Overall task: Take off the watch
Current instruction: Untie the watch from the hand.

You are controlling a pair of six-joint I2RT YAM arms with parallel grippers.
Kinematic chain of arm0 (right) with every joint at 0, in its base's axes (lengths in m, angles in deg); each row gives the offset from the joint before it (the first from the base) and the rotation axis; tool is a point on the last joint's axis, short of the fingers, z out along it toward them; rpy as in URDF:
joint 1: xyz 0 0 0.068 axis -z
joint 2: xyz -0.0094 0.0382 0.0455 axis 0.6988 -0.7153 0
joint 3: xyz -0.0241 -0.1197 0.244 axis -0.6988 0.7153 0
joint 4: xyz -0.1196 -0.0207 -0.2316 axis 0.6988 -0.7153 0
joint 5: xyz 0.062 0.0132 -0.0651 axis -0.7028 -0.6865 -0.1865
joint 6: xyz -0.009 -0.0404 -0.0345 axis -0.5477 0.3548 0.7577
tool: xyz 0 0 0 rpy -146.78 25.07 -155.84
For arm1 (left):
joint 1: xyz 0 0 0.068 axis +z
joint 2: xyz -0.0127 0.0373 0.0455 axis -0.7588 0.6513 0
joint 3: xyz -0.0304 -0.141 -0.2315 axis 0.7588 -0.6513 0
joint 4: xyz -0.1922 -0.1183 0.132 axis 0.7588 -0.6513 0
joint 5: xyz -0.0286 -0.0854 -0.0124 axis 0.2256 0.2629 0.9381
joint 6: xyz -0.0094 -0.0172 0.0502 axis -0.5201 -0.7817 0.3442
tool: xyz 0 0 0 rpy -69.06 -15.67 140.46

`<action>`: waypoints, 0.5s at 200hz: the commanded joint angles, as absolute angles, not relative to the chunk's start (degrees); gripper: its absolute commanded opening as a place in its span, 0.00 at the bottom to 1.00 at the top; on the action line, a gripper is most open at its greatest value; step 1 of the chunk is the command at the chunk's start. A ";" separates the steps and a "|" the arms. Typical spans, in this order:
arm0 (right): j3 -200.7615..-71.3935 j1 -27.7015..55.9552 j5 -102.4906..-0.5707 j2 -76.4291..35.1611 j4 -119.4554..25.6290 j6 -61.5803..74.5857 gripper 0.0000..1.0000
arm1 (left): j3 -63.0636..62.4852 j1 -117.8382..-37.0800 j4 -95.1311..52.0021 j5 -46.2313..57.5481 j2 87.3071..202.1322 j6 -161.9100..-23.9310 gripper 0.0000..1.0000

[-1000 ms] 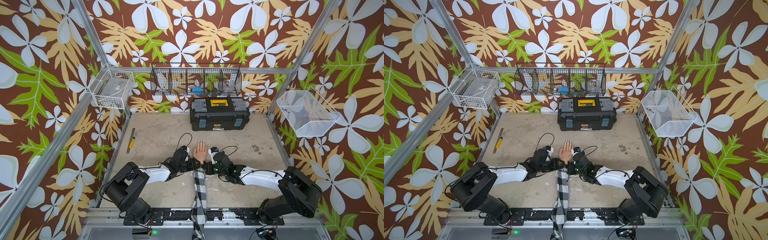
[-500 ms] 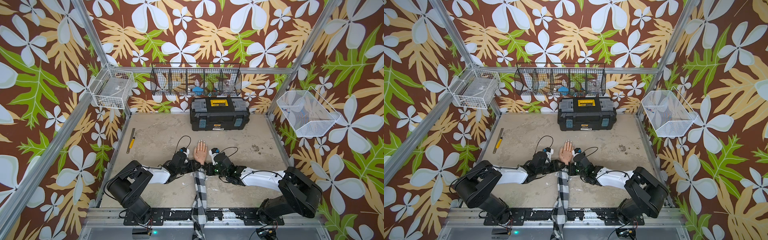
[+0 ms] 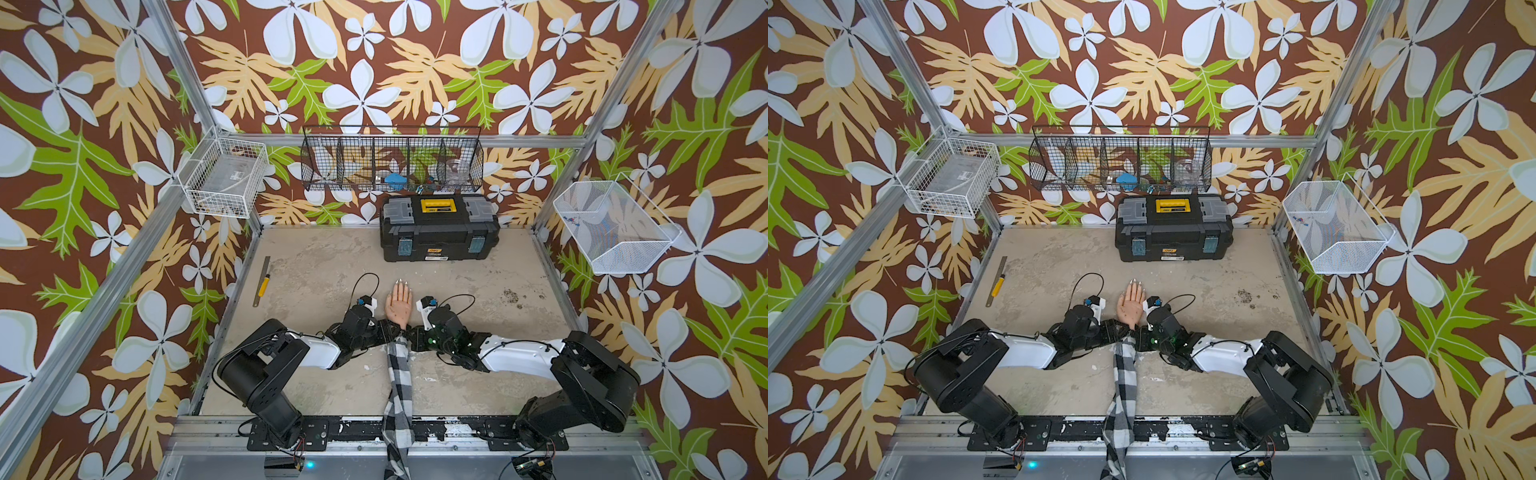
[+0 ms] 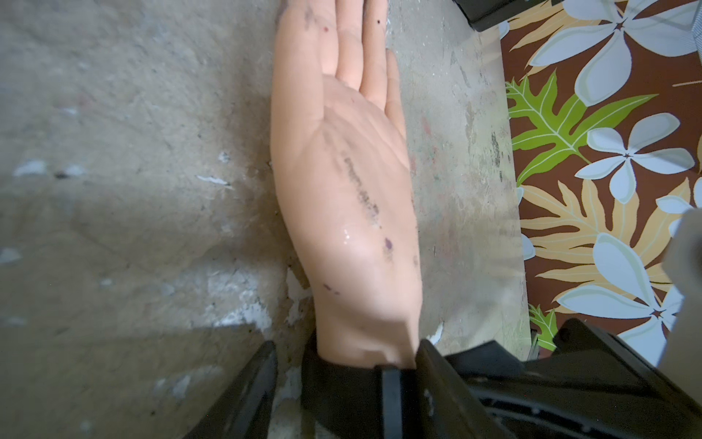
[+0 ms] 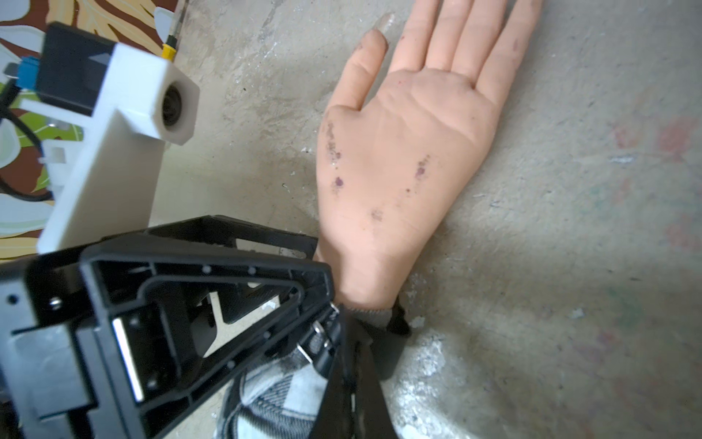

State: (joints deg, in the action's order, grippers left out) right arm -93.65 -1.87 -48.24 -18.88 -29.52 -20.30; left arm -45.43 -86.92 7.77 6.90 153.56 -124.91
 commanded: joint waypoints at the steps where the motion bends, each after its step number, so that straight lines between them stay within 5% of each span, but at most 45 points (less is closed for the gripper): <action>1: -93.27 -2.19 -54.28 -18.38 -29.67 -19.10 0.00 | -45.27 -86.98 -1.50 6.33 151.55 -122.94 0.64; 45: -92.83 -2.20 -54.60 -20.03 -28.31 -19.46 0.00 | -40.72 -87.06 -10.16 4.59 145.94 -118.77 0.74; 100: -92.90 -2.23 -54.59 -21.11 -27.04 -20.02 0.00 | -39.05 -89.87 -14.13 1.62 146.26 -116.89 0.74</action>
